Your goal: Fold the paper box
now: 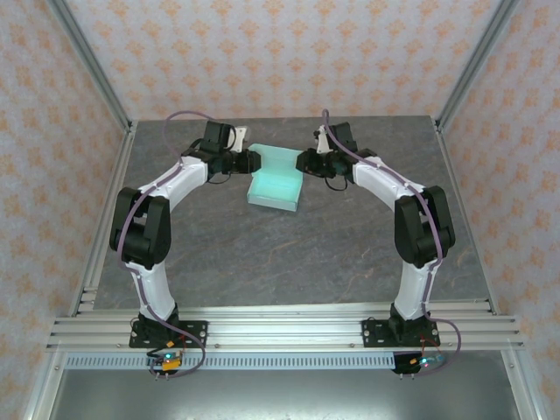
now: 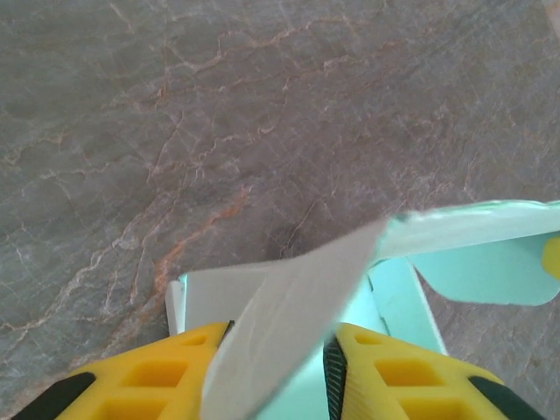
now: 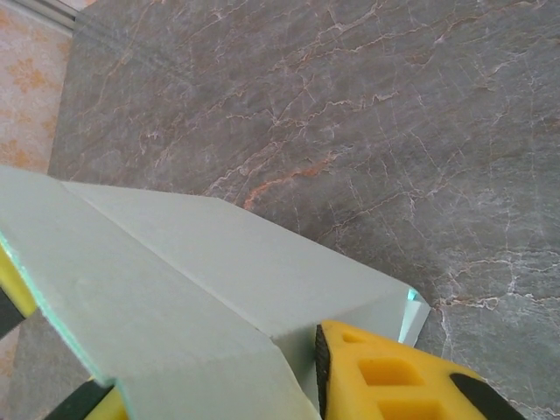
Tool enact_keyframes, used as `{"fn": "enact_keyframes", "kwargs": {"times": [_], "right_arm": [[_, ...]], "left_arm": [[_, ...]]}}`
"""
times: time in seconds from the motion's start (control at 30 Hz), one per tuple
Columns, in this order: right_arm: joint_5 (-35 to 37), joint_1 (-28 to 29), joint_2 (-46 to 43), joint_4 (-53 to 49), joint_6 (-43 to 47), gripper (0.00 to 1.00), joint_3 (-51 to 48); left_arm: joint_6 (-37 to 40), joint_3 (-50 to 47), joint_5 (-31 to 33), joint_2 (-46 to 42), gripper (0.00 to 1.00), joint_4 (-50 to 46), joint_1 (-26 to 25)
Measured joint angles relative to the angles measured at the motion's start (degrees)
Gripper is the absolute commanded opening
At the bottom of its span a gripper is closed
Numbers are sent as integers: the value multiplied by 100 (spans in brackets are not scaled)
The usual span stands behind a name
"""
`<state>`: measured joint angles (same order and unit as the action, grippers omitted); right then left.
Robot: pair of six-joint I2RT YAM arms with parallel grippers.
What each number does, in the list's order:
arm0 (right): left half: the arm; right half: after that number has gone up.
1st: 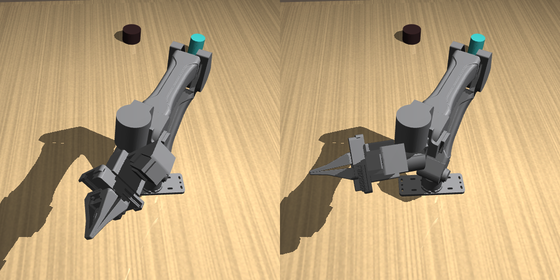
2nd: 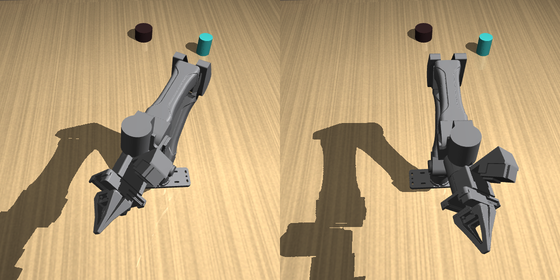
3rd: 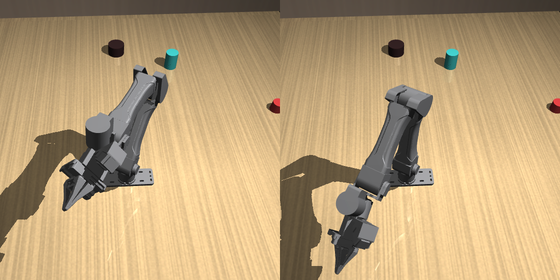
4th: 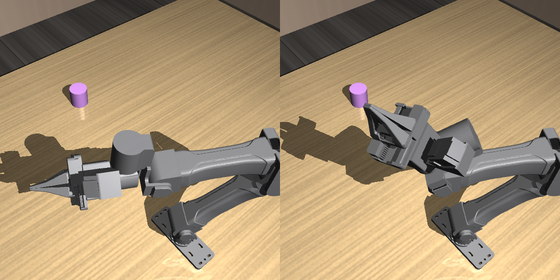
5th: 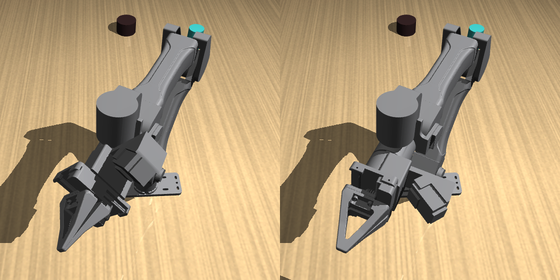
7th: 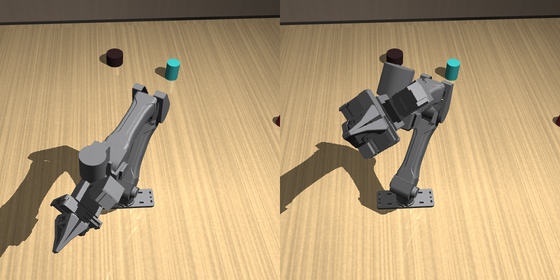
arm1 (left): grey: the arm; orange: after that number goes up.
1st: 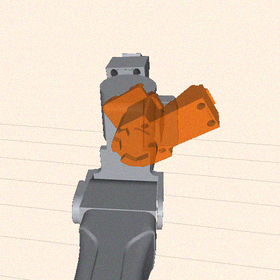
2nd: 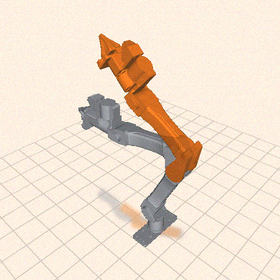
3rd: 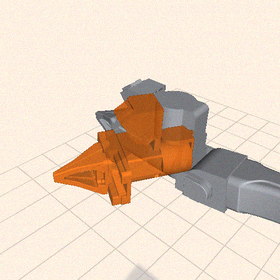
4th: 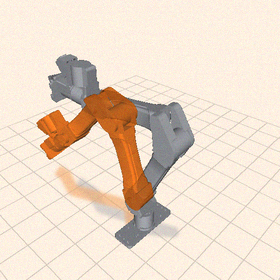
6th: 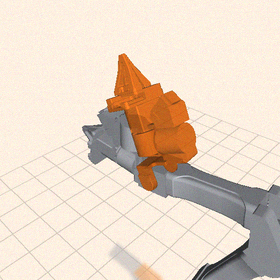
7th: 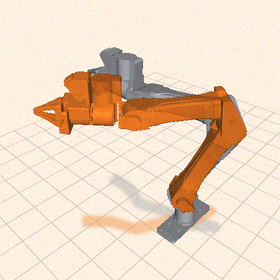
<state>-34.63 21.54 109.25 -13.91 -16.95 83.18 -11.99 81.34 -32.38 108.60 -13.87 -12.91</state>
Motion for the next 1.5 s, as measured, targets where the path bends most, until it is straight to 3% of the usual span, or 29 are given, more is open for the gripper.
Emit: {"fn": "enact_keyframes", "kwargs": {"times": [0.6, 1.03, 1.3, 1.5], "right_arm": [[450, 411, -511, 870, -494, 26, -1182], [660, 479, -667, 1034, -188, 27, -2000], [682, 479, -1113, 1209, -44, 41, -2465], [769, 459, -1685, 1279, -28, 54, -2859]], "left_arm": [[-901, -1663, -146, -573, 35, 1165, -118], [-1097, -2553, 24, -769, 36, 1980, -487], [-1110, -2787, 186, -780, 42, 2175, -658], [-1119, -2857, 297, -925, 55, 2181, -660]]}}
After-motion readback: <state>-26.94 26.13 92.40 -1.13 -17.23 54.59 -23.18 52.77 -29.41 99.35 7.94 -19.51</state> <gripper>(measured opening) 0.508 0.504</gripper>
